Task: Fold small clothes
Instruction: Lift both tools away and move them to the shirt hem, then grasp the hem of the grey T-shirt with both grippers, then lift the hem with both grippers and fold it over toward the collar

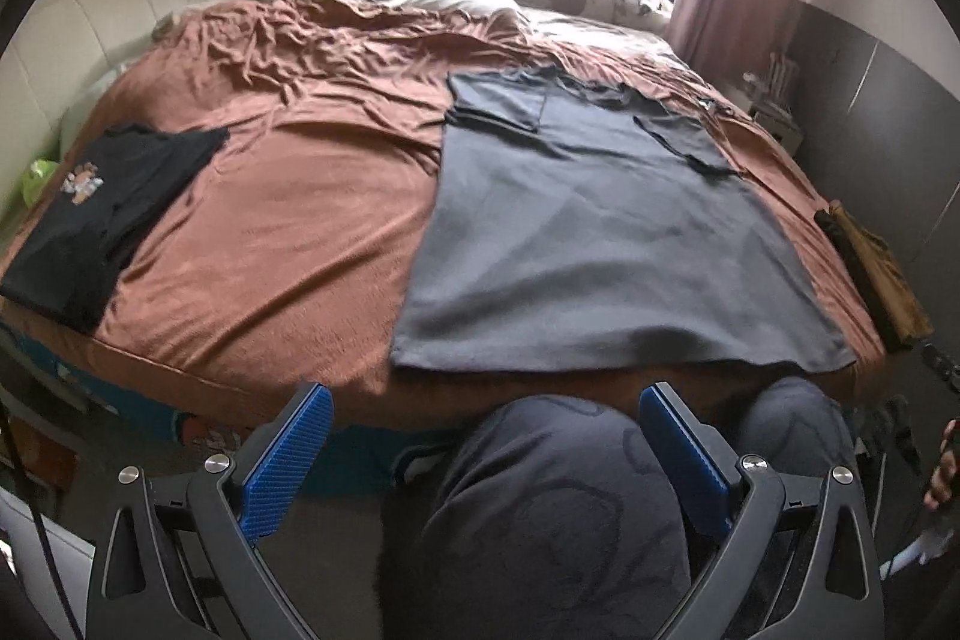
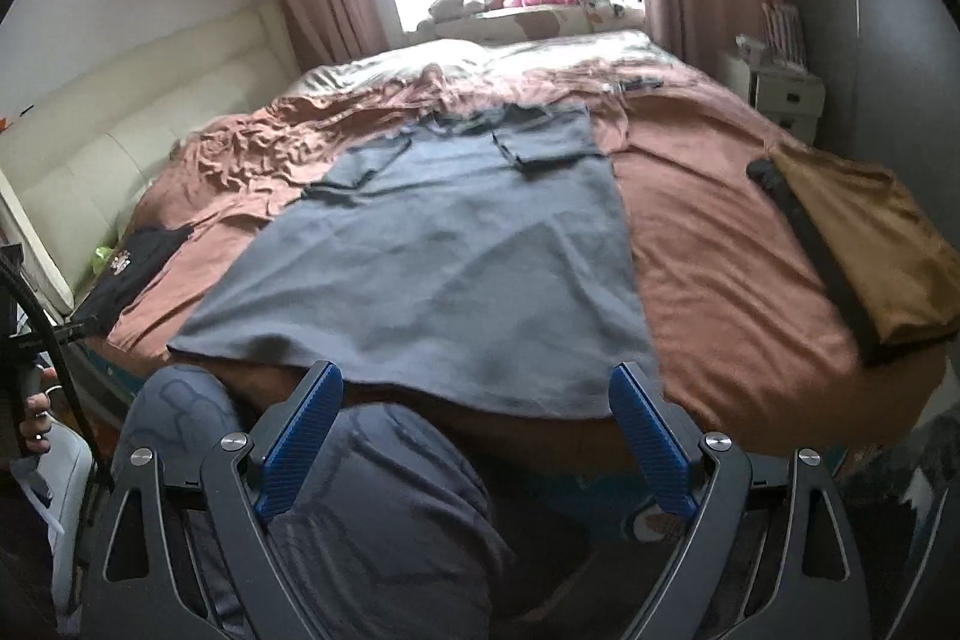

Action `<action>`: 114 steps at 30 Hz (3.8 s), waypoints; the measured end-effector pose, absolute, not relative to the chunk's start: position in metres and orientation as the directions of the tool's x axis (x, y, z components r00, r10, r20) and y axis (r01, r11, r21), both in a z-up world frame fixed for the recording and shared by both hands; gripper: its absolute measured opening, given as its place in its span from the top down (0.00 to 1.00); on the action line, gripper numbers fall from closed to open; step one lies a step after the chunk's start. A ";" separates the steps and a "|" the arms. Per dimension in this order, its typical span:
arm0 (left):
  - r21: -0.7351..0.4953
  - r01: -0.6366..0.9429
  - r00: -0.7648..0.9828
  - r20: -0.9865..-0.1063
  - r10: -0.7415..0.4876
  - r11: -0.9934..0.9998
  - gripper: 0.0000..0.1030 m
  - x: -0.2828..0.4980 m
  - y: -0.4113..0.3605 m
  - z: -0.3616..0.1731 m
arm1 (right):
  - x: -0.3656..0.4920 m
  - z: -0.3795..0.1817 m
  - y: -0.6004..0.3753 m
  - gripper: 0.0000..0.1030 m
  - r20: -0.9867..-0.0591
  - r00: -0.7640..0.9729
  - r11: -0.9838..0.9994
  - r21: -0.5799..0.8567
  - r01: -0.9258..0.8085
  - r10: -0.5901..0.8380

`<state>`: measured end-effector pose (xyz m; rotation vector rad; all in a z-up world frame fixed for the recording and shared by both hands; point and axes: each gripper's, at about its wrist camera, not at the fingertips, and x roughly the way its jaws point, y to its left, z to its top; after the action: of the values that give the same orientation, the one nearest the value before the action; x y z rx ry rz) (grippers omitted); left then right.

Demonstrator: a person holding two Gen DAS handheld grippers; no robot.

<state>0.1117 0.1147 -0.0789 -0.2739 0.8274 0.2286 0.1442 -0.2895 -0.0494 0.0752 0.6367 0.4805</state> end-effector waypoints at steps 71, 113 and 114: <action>-0.740 -0.528 0.753 -0.635 -0.172 0.417 0.80 0.133 0.226 -0.210 | 0.290 -0.178 -0.344 0.91 -0.502 0.611 0.612 0.790 0.035 0.613; -0.839 -0.271 0.914 -0.378 -0.148 0.471 0.94 0.013 0.214 -0.069 | 0.159 -0.079 -0.400 0.98 -0.209 0.681 0.513 0.812 -0.280 0.702; -0.841 -0.266 0.915 -0.374 -0.151 0.471 0.94 0.008 0.212 -0.068 | 0.155 -0.080 -0.402 0.98 -0.205 0.683 0.512 0.812 -0.282 0.701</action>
<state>0.0076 0.2119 -0.0679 -1.0880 0.4306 0.0730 0.1548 -0.4022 -0.0798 0.8386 0.5630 0.6304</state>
